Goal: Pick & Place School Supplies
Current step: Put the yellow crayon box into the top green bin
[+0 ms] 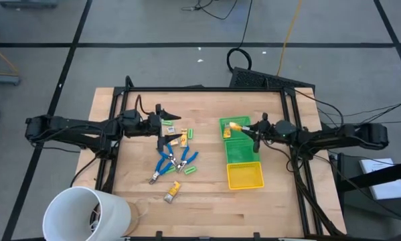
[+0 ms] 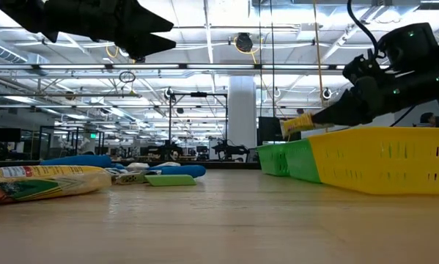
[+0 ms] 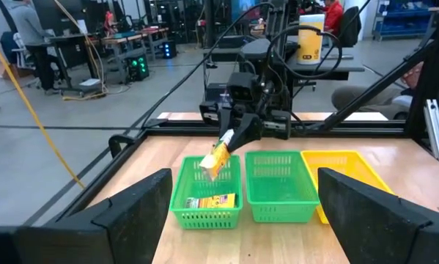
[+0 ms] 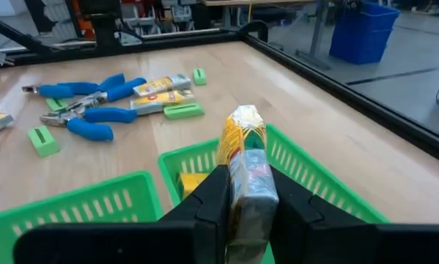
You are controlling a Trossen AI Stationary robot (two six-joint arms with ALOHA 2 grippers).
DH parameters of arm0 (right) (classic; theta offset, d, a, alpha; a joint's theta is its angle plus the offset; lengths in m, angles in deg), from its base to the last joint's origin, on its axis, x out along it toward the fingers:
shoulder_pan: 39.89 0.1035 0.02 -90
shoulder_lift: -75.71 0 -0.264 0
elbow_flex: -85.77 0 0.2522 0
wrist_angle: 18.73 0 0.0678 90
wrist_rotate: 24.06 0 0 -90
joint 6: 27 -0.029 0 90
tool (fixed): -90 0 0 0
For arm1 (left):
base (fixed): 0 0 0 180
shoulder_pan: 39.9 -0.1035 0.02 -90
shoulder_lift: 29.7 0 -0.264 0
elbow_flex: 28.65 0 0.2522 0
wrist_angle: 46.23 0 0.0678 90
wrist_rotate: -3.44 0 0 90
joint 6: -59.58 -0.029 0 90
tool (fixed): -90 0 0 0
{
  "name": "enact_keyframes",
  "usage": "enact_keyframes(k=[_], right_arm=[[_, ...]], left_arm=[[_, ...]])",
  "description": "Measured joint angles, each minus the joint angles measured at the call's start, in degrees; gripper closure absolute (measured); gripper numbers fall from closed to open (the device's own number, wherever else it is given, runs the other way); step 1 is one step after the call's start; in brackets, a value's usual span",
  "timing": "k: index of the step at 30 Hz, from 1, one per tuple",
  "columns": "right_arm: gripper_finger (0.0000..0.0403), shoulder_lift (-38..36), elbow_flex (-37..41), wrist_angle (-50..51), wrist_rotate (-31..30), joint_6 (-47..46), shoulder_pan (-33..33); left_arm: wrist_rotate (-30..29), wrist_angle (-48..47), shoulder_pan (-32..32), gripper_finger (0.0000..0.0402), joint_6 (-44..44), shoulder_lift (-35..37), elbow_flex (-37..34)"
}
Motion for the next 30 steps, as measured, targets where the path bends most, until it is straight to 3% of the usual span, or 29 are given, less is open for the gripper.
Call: enact_keyframes(k=[12, 19, 30], right_arm=[[0.0345, 4.0, 0.0, -0.1, 0.0, -0.1, 0.0], [0.0344, 6.7, 0.1, -0.2, -7.2, -0.2, -0.1], [0.0339, 7.0, 0.1, -1.9, -7.3, -0.3, -0.1]], left_arm=[[0.0, 0.0, 0.0, 0.0064, 0.1, 0.0, 0.0], [0.0, 0.0, 0.0, 0.0064, 0.2, 0.0, 0.0], [0.0, -0.1, 0.0, 0.006, 0.2, 0.0, 0.0]])
